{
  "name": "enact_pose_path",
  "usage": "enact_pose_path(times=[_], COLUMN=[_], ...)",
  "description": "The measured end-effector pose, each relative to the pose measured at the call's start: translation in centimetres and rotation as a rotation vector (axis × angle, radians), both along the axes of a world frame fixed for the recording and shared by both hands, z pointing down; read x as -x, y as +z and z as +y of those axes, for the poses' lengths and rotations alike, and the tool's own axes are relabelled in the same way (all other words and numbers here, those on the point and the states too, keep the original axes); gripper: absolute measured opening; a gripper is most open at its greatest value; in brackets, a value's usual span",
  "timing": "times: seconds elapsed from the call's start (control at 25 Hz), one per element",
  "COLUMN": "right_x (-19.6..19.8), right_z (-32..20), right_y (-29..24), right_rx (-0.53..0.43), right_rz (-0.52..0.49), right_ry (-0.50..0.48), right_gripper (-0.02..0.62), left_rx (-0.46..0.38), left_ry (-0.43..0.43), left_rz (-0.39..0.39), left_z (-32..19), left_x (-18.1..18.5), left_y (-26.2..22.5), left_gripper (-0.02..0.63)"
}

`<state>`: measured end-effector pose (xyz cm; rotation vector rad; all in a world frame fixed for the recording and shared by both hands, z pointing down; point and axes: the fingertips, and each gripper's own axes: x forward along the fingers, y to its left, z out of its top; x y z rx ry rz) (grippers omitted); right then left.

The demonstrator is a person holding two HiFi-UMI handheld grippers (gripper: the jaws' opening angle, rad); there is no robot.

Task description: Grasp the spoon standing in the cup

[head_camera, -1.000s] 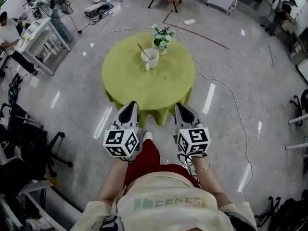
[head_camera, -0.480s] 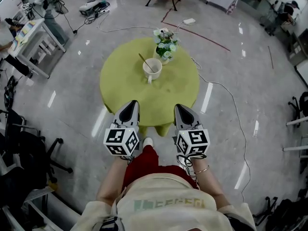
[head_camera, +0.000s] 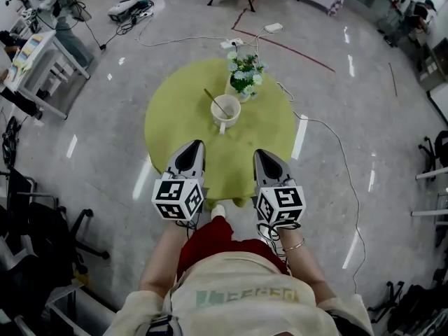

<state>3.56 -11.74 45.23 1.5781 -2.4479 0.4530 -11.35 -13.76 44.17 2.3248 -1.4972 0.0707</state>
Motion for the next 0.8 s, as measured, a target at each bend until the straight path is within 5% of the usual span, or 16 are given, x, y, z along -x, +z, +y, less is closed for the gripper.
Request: enact_pose_path(times=[0.8], right_x=[2.0], right_z=[-6.4], right_y=[0.8], right_rx=[0.007], right_rz=[0.002], right_ry=[0.033], right_gripper=[0.037], left_rx=[0.032], left_ry=[0.028], left_rz=[-0.023], left_z=[-7.6], left_x=[0.7], left_y=[2.3], left_gripper=[0.034])
